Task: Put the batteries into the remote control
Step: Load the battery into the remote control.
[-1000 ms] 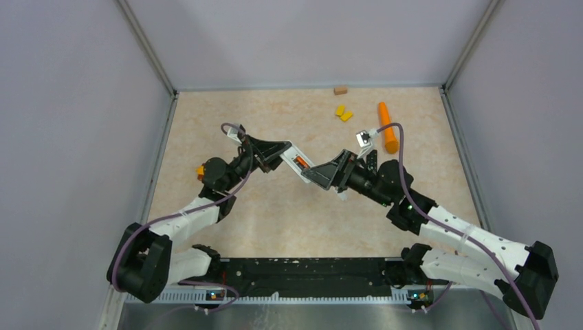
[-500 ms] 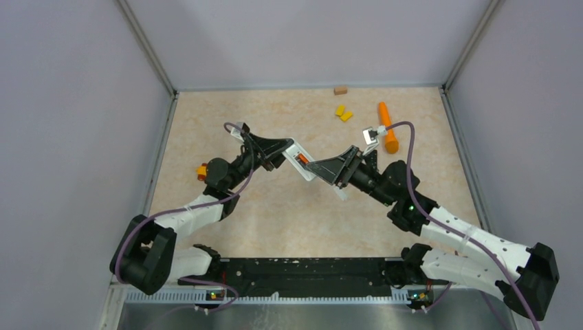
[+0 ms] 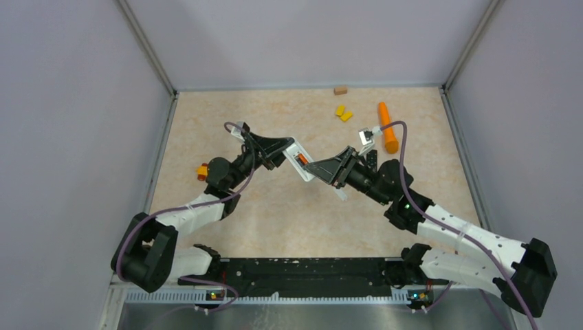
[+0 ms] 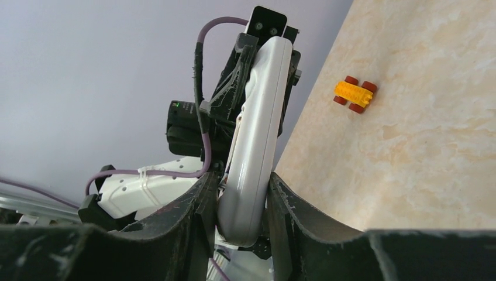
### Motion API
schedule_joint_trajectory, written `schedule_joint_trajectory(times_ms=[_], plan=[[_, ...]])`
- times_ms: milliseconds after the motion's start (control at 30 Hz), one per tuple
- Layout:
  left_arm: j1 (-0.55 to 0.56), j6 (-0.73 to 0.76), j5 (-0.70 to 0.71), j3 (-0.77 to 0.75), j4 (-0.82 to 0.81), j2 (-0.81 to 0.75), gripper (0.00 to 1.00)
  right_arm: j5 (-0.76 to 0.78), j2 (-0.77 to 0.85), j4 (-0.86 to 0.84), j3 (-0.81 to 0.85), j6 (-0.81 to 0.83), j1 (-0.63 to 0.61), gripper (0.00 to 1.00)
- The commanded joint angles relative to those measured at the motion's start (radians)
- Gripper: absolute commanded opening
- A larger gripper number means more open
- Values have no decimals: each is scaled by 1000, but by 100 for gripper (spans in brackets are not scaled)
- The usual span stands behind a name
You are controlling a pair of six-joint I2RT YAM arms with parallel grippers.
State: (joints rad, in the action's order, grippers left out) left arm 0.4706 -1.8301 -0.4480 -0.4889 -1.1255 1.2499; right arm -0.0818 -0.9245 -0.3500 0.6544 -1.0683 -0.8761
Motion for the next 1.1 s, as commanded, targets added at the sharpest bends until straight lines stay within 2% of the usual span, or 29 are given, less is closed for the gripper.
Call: schedule_joint_trajectory(times_ms=[0, 367, 600, 667, 733, 800, 900, 1067], plan=[[21, 19, -27, -50, -67, -3, 0, -9, -22, 5, 49, 6, -4, 35], [26, 125, -38, -76, 20, -57, 0, 114, -70, 261, 126, 93, -4, 27], [25, 259, -66, -98, 107, -103, 0, 170, -131, 385, 176, 186, -3, 28], [24, 314, -73, -101, 146, -119, 0, 181, -145, 433, 196, 216, -3, 33], [24, 371, -85, -104, 177, -132, 0, 187, -143, 449, 204, 233, -4, 45], [19, 430, -93, -103, 224, -148, 0, 180, -124, 436, 199, 244, 0, 60], [1, 514, -84, -82, 292, -178, 0, 129, -64, 343, 153, 254, 9, 76], [-36, 625, -71, -51, 373, -234, 0, 24, 23, 186, 89, 270, 18, 83]])
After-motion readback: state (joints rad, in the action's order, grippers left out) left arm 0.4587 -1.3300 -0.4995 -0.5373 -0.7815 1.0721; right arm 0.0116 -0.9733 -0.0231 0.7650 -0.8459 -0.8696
